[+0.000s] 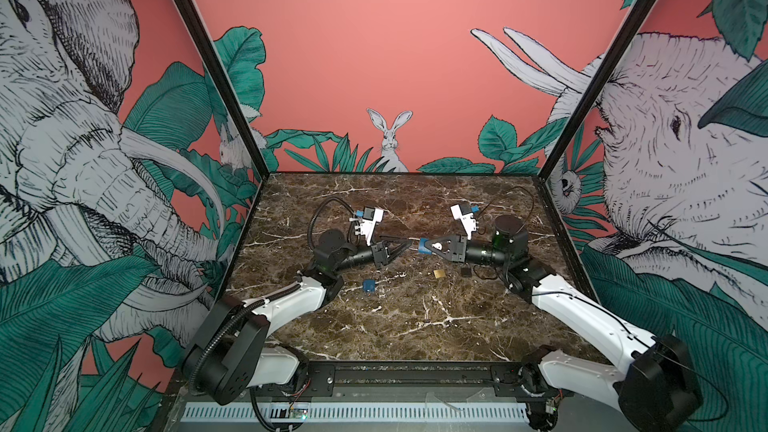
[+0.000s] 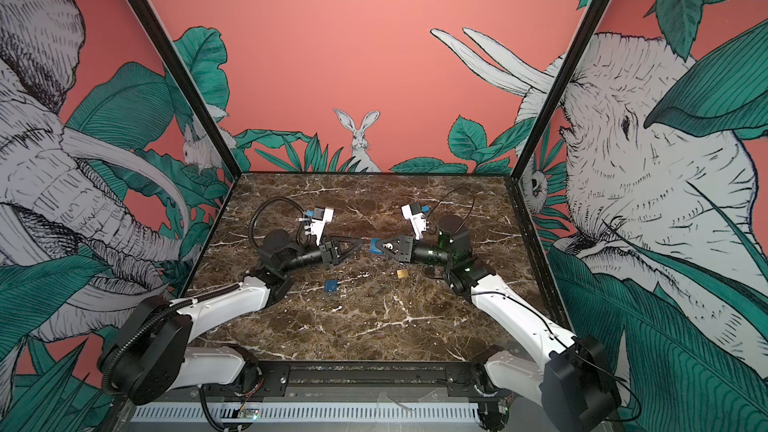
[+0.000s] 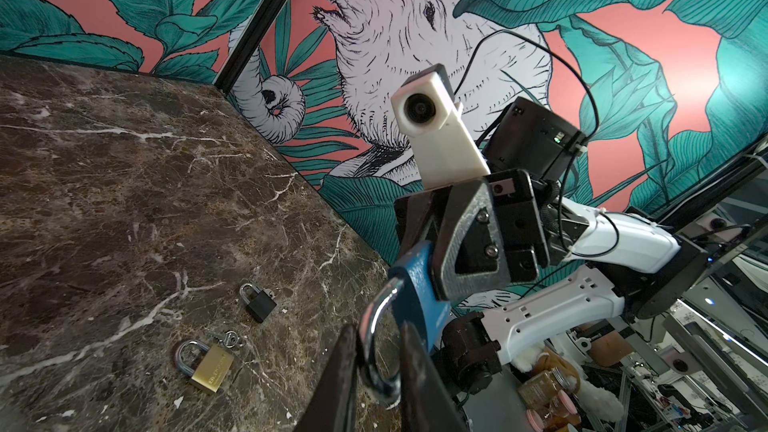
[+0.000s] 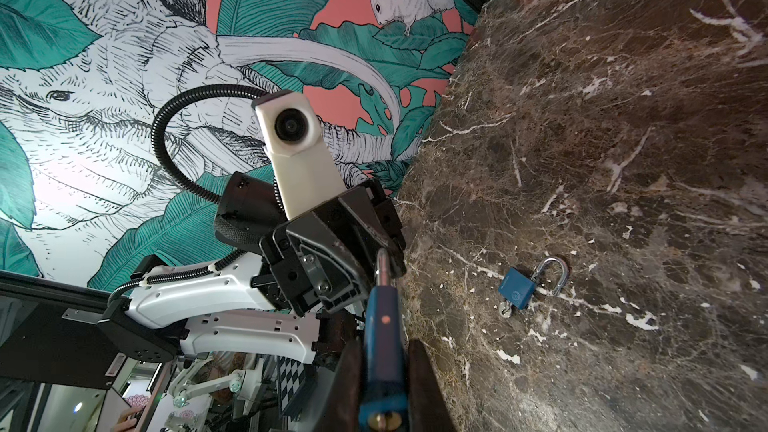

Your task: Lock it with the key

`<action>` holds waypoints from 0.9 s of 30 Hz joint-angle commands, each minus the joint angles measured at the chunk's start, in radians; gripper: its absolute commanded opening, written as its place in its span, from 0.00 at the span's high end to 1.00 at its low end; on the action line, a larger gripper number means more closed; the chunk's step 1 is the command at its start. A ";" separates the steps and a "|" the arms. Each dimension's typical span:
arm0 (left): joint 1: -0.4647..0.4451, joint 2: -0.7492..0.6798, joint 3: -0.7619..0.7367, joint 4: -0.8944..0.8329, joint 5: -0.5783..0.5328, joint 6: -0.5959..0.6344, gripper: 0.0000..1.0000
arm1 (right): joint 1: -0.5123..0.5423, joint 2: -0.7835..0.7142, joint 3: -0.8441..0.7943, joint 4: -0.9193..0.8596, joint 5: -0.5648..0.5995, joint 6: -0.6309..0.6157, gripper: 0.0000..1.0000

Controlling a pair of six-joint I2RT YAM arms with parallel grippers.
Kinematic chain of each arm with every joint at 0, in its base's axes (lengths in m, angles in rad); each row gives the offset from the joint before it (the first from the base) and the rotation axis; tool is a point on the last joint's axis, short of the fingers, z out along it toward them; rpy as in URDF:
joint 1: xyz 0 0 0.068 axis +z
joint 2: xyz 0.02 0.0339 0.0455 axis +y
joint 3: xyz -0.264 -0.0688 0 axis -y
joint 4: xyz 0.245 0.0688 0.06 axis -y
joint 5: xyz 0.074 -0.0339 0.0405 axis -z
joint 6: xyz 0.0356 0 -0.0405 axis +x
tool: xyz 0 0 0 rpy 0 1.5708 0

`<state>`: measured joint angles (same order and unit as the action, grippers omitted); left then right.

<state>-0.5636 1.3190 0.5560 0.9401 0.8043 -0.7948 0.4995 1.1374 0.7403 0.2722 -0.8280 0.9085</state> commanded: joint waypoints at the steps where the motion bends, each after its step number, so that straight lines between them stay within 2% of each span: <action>1: -0.005 -0.036 -0.005 0.023 0.013 -0.008 0.83 | -0.007 -0.016 0.001 0.069 0.000 -0.019 1.00; 5: -0.005 -0.038 0.001 0.026 0.013 -0.018 0.90 | -0.006 -0.011 -0.001 0.072 -0.007 -0.029 1.00; 7: -0.005 -0.039 0.004 0.028 0.006 -0.027 0.99 | -0.008 -0.009 -0.006 0.089 -0.018 -0.036 1.00; 12: -0.005 -0.031 0.014 0.097 0.018 -0.124 1.00 | -0.008 -0.008 -0.029 0.168 -0.047 -0.051 1.00; 18: -0.011 -0.037 0.039 0.162 0.044 -0.246 1.00 | -0.008 -0.019 -0.030 0.157 -0.062 -0.135 1.00; 22: -0.027 -0.077 0.049 0.100 0.035 -0.230 1.00 | -0.008 -0.018 -0.037 0.155 -0.053 -0.143 1.00; 27: -0.067 -0.153 0.069 -0.082 0.010 -0.110 1.00 | -0.009 -0.018 -0.045 0.193 -0.049 -0.115 1.00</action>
<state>-0.5827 1.2381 0.5671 0.8963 0.7837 -0.9745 0.4870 1.1221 0.7082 0.4107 -0.8913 0.7986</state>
